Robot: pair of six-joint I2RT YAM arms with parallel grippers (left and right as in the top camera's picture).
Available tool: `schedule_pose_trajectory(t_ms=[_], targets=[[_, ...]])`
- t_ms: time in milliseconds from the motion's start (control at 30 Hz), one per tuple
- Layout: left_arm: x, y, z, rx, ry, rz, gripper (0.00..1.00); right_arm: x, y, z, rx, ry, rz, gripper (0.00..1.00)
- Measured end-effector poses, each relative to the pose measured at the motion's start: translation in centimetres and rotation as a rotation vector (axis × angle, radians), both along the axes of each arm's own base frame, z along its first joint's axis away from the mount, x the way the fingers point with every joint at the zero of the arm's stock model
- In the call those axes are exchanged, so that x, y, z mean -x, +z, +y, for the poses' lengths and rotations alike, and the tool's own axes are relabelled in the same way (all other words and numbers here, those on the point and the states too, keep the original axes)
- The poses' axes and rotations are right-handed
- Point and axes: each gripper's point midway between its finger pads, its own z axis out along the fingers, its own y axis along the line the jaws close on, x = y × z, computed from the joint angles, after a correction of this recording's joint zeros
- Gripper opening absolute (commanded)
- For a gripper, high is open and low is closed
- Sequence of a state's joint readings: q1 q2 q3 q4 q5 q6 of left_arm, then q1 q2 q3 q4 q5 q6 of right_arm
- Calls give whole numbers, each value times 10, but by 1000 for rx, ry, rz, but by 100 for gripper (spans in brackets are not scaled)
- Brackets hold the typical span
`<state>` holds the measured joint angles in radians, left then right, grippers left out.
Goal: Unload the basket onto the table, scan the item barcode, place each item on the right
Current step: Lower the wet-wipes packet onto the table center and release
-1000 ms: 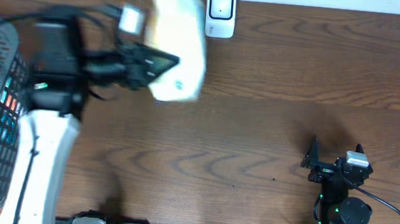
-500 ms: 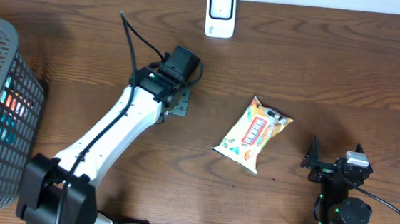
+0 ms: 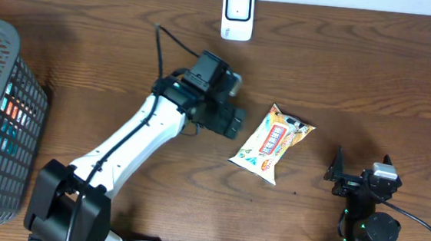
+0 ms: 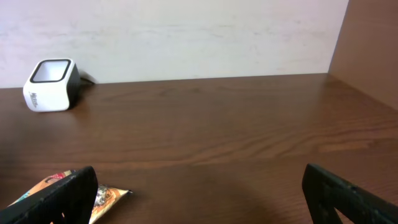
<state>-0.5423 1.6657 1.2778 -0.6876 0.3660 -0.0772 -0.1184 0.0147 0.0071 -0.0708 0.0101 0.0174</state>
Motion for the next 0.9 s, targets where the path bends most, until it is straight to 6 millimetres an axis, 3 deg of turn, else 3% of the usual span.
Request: schedule_pose_trajectory(t_ms=[233,600,900], targets=[[31,-3,-37,49,-205,10,98,0,0,0,0,0,0,99],[46,-78,-75,3,-318,101,98,0,0,0,0,0,0,99],[53,-77,-101,39,-378,44,99,0,0,0,0,0,0,99]])
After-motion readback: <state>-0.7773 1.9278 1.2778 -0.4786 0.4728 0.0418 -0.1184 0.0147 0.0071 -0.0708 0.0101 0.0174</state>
